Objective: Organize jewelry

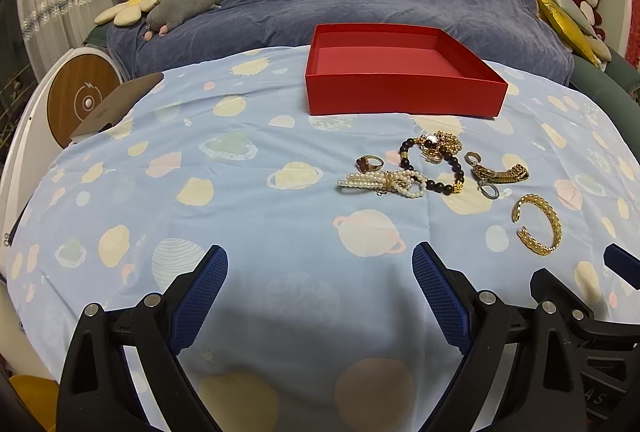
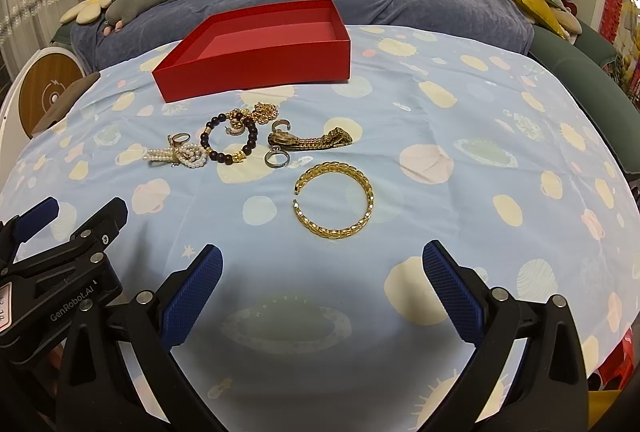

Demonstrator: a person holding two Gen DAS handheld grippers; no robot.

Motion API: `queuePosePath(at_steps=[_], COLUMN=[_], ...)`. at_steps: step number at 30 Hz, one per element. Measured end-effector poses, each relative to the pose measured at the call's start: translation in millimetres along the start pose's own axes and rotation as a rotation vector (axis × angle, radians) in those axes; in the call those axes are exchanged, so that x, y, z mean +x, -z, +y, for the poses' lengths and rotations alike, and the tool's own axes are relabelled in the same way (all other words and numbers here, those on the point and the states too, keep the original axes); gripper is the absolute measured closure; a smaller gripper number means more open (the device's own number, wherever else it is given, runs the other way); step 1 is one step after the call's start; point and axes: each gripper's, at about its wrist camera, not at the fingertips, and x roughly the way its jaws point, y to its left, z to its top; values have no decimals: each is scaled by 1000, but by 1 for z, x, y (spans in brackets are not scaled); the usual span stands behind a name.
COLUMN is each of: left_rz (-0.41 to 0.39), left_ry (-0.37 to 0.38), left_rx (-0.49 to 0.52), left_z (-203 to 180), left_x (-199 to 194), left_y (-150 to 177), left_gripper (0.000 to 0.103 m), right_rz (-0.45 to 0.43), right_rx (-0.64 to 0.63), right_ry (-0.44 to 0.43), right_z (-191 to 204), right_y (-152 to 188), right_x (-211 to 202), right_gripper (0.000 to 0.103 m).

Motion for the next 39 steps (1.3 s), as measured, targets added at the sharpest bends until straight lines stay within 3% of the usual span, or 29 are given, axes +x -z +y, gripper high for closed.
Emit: queuePosePath(at_steps=[39], left_rz=[3], left_ry=[1], left_rx=[-1], left_z=[6], left_x=[2], left_y=[2], left_gripper=[12], right_rz=[-2], right_rx=[-5], right_ry=[0], right_z=[2], right_y=[3], right_x=[1], right_gripper=[5])
